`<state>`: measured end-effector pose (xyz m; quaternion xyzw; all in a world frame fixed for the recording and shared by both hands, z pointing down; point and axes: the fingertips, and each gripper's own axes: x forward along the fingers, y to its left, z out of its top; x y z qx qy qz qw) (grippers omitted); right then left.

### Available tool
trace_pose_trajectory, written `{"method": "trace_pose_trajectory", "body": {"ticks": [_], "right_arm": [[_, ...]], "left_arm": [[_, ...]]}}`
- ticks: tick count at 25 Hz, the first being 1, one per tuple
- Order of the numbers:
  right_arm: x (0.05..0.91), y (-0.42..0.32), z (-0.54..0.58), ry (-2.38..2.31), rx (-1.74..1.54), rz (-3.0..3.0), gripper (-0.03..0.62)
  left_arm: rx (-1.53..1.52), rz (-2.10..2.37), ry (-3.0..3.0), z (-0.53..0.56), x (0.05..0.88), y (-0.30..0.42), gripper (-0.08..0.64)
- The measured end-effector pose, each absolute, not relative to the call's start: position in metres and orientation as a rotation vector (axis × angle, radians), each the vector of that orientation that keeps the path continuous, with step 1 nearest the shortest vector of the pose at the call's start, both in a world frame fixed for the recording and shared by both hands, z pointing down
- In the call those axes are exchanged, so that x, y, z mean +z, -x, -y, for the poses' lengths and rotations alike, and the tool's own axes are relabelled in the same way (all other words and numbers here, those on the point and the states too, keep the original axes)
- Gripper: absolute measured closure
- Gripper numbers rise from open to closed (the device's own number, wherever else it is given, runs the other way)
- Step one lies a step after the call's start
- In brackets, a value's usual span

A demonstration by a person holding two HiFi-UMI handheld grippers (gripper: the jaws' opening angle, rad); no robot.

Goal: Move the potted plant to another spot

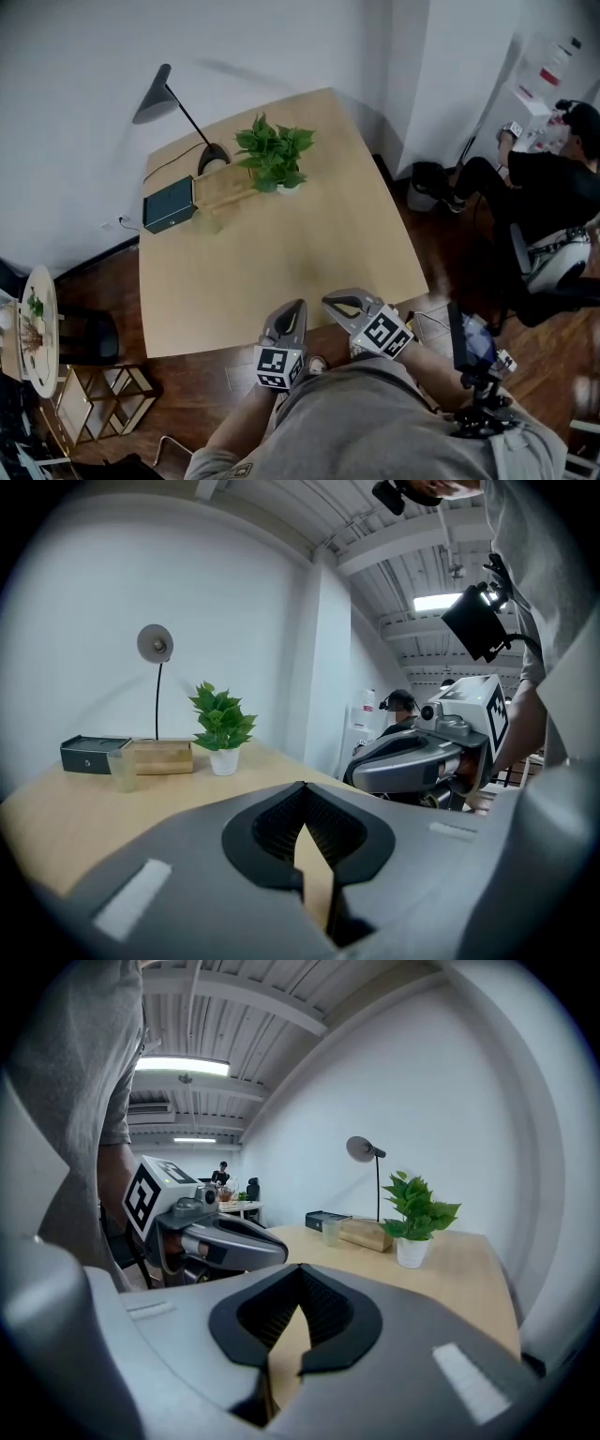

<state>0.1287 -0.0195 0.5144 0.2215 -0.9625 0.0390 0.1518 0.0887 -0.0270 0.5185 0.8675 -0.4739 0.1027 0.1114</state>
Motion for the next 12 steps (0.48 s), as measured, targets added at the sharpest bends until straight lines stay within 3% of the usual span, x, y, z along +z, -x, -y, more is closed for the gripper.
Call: {"method": "trace_pose_trajectory", "body": {"ticks": [12], "right_arm": [[0.5181, -0.1282, 0.0221, -0.646, 0.127, 2.742, 0.588]], "left_arm": [[0.293, 1.405, -2.552, 0.023, 0.5237, -0.0828, 0.56]]}}
